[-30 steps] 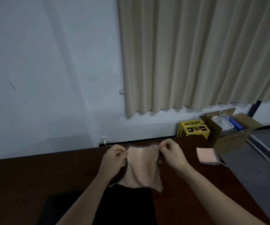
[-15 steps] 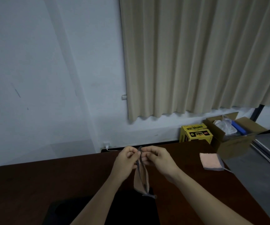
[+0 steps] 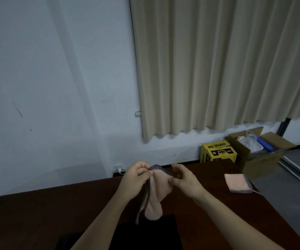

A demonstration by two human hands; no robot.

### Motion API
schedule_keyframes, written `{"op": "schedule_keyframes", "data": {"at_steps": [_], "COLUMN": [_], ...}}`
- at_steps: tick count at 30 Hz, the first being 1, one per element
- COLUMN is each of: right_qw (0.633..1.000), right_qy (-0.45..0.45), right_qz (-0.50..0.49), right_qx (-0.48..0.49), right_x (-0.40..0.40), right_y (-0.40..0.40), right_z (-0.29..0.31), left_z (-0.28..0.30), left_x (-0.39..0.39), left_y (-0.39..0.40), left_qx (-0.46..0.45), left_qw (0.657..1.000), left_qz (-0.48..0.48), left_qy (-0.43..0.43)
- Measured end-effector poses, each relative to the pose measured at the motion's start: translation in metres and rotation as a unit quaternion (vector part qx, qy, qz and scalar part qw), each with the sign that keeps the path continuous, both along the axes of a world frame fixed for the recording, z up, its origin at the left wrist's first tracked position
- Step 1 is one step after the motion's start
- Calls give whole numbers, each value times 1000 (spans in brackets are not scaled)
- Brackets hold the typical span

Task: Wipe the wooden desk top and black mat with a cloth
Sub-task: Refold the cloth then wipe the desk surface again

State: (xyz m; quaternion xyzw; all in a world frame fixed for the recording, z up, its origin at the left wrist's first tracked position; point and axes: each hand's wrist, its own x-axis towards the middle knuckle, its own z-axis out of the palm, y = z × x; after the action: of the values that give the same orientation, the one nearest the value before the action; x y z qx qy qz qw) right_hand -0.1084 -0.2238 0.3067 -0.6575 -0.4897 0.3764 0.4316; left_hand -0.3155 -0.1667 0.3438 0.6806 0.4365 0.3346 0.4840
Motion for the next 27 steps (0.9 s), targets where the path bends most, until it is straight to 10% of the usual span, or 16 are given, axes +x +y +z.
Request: {"op": "schedule_keyframes", "data": {"at_steps": [12,27], "right_qw": [997,937], "right_qy": [-46,-320], "right_qz": [52,138], "right_qx": [32,11], "right_x": [15,35], "right_y": [12,18], "right_z": [45,65], "left_z": [14,-20], "left_x": [-30,-13], "left_y": [22,28], "left_qx": [53,27], "left_qw": [997,990], "left_qz": [-34,-67], "left_qy": [33,120]}}
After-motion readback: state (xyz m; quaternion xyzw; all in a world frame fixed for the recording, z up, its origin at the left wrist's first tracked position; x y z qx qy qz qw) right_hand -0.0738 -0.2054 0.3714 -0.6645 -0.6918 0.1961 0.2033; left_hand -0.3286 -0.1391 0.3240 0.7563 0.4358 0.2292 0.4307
